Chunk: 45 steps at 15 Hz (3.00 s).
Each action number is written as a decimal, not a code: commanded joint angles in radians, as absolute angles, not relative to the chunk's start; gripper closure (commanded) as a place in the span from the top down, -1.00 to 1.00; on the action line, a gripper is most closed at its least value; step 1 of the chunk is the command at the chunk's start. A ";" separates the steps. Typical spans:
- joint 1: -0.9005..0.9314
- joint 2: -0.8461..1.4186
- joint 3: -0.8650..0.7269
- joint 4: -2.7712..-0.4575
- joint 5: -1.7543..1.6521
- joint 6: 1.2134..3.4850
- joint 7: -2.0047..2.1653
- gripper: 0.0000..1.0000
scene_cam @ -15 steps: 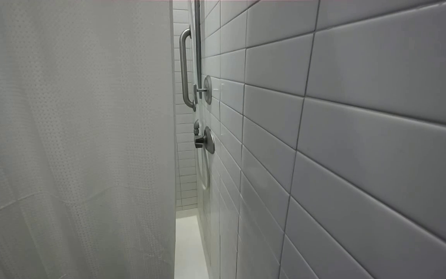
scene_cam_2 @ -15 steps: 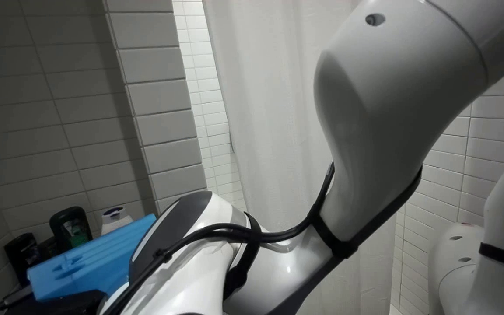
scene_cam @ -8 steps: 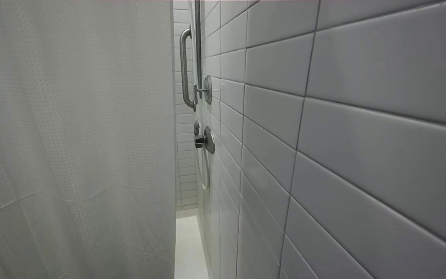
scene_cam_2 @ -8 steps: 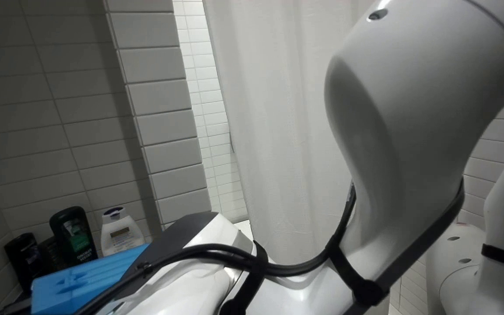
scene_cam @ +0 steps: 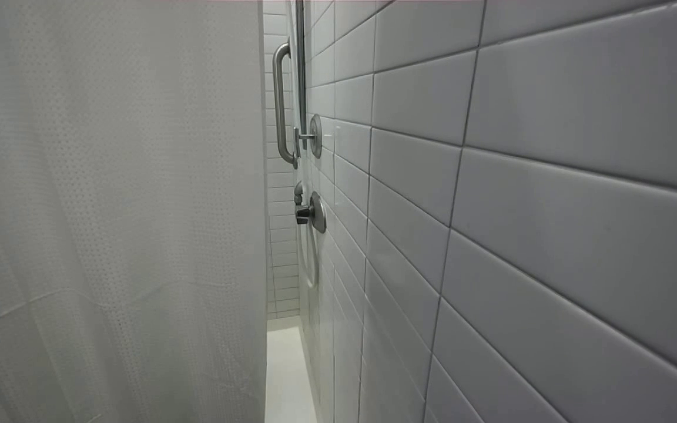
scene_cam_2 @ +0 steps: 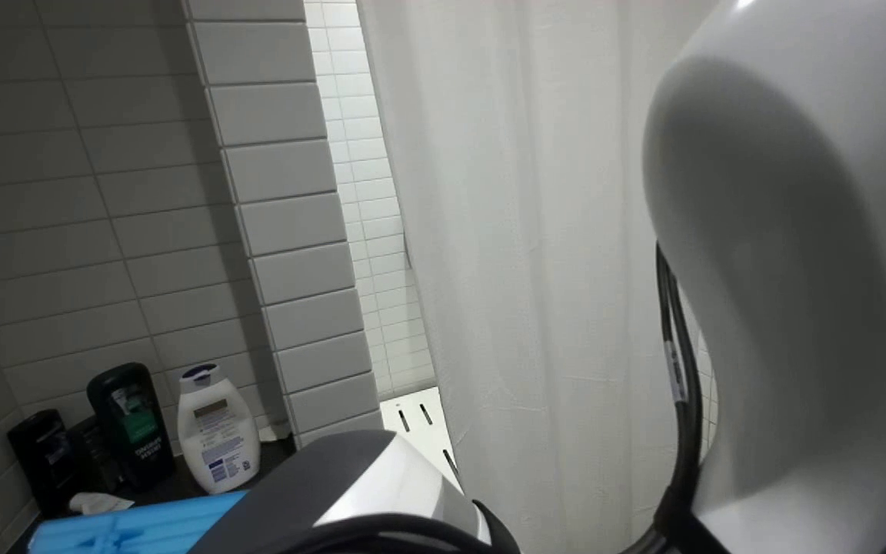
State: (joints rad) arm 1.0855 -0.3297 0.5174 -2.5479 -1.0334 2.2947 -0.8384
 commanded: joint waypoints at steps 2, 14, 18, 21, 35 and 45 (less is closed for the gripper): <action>1.120 -0.325 0.499 -2.548 -1.040 2.275 -0.830 1.00; 1.040 -0.247 0.351 -2.489 -0.862 2.645 -0.711 1.00; 1.039 -0.315 0.313 -2.511 -0.635 2.722 -0.736 1.00; 1.058 -0.391 0.303 -2.528 -0.430 2.704 -0.726 1.00; 0.999 -0.778 0.322 -2.703 -0.211 2.670 -0.215 1.00; 0.854 -1.046 0.328 -2.726 -0.210 2.487 -0.108 1.00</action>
State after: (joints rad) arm 0.8839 -0.9351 0.3170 -2.7120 -0.2228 2.5649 -0.1153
